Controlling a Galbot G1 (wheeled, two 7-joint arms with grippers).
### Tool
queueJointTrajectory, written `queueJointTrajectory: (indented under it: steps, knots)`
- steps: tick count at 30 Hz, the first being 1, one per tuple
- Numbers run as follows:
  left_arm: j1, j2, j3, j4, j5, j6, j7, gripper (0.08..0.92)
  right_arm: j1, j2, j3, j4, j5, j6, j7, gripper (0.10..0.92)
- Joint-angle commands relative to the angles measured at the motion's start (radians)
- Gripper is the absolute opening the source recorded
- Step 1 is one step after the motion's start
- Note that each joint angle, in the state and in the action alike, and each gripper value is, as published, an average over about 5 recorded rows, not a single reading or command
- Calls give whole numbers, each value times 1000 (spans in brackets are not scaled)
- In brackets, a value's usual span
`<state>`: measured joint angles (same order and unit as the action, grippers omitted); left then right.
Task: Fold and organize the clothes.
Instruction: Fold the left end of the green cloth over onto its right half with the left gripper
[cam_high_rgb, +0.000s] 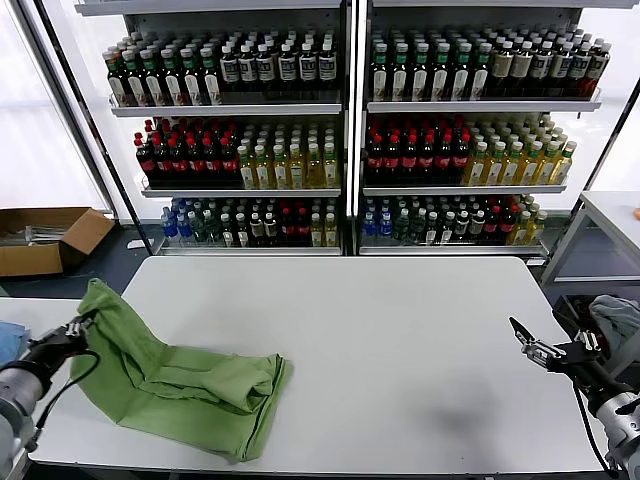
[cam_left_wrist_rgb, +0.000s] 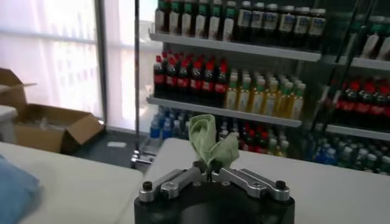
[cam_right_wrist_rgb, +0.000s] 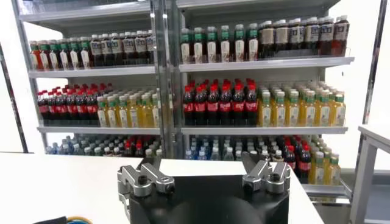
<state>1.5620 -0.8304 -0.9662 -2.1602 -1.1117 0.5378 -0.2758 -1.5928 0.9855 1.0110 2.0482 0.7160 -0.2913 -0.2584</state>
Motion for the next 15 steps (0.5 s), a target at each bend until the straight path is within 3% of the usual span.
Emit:
queueJointTrajectory:
  steps: [1,15]
  knots:
    - [-37,-136,242,-132,-36,-27,-104,90,-12,14,3,11,-3,-7,4,823]
    - [13,-264,436,-143,170,-57,-34,90,-25,39,8,29,-8,-13,12,823]
